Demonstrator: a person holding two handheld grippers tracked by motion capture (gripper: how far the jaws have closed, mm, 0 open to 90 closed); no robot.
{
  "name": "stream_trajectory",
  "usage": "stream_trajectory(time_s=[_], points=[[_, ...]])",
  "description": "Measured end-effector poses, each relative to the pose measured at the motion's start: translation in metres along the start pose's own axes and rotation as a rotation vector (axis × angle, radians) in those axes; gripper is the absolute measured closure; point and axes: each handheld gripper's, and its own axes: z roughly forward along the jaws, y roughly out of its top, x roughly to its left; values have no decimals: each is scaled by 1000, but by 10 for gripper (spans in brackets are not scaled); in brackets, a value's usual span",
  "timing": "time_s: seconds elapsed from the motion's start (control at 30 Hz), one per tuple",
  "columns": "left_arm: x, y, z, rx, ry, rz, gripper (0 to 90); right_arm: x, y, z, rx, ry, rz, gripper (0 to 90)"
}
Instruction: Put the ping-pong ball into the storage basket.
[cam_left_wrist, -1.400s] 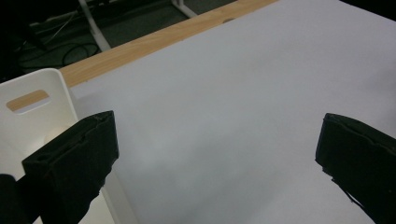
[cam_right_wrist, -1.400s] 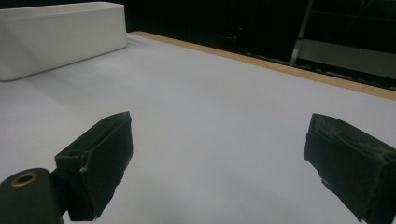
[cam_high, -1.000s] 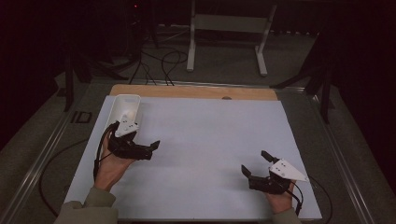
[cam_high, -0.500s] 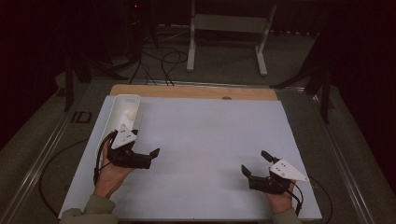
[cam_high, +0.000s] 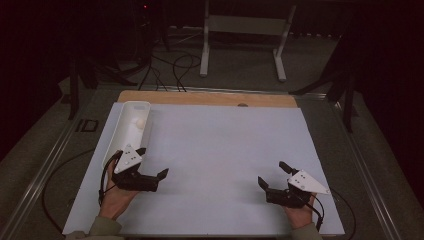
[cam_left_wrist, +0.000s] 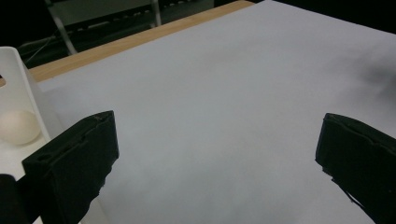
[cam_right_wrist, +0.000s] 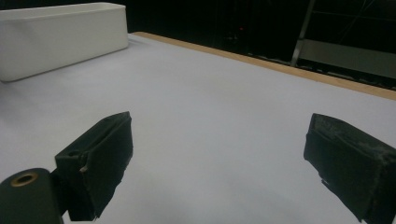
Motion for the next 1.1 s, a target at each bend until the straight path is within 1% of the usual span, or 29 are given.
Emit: stream_trajectory(time_s=[0.07,0.17,0.3,0.37,0.5,0.57,0.67,0.73,0.87,0.93,1.03,1.1], points=[[-2,-5,-2,-7,4,8,0,0,1,0,-5,-1,7,79],[-3,-12,-5,-20,8,10,0,0,1,0,-5,2,5,79],[-3,-18,-8,-36,8,5,0,0,2,2,-10,20,7,78],[-4,-21,-9,-42,12,5,0,0,3,2,-9,20,9,79],[-3,-29,-14,-65,22,-9,0,-1,4,2,-10,23,7,79],[-3,-31,-15,-75,18,-19,0,-2,5,2,-11,32,8,78],[-3,-33,-16,-82,21,-18,0,-2,6,2,-9,35,8,79],[-2,-36,-18,-91,22,-26,0,-3,8,3,-12,46,2,78],[0,-38,-19,-100,23,-40,0,-3,9,5,-11,52,-4,79],[1,-39,-21,-117,28,-56,0,-3,10,6,-8,56,-6,79],[3,-39,-23,-138,30,-69,0,-3,11,8,-7,61,-7,79],[3,-40,-24,-141,31,-71,0,-3,11,9,-2,64,-14,78]])
